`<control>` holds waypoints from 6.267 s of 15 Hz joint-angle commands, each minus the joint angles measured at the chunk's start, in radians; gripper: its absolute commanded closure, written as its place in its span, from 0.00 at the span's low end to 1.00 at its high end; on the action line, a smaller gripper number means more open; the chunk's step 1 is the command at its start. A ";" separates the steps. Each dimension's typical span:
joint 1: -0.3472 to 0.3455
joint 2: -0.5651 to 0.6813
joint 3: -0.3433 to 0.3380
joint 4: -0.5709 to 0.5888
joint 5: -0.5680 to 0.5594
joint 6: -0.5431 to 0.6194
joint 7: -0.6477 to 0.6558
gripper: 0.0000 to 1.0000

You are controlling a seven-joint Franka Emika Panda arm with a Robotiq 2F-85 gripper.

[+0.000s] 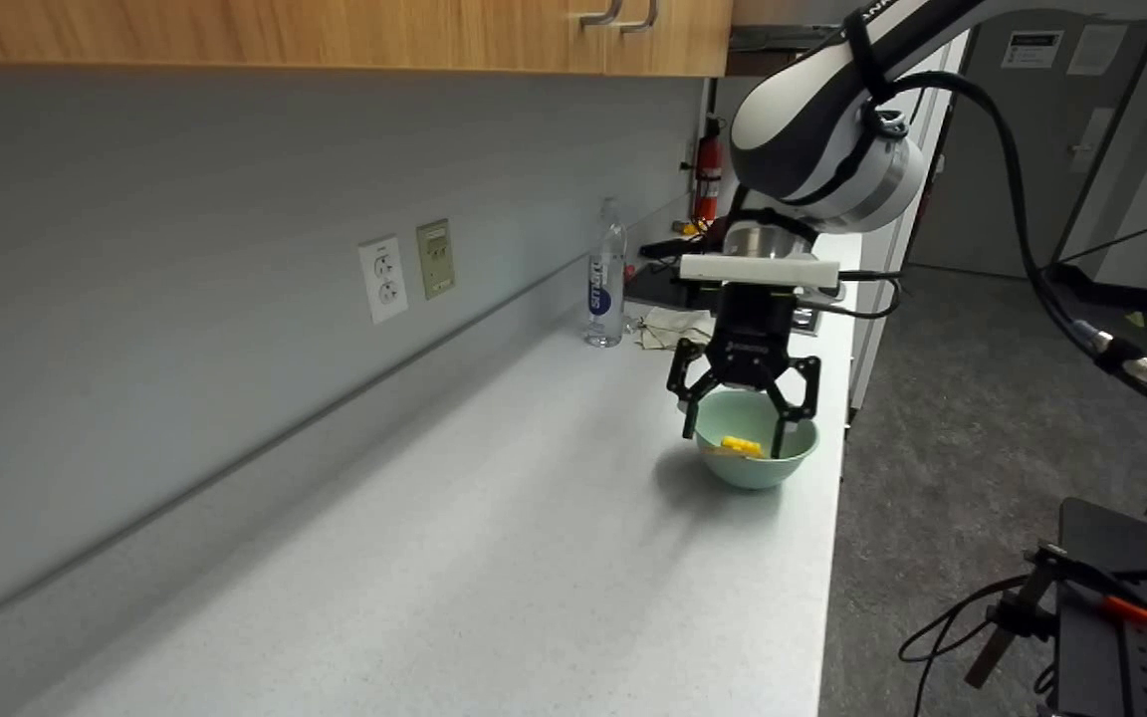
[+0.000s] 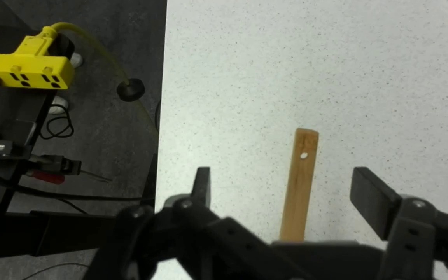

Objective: Use the ladle to stir in the bow

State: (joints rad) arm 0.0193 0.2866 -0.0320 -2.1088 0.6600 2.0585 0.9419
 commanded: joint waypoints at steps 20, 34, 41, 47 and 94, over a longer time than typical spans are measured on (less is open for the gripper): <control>0.141 -0.134 0.079 -0.135 -0.612 0.309 0.388 0.26; 0.143 -0.096 0.078 -0.111 -0.647 0.303 0.414 0.96; 0.133 -0.124 0.065 -0.068 -0.657 0.233 0.413 0.96; 0.085 -0.136 0.068 0.002 -0.529 0.037 0.311 0.96; -0.136 -0.056 -0.082 0.077 0.104 -0.192 -0.164 0.96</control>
State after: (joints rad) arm -0.1086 0.2123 -0.1162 -2.0579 0.7190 1.9200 0.7899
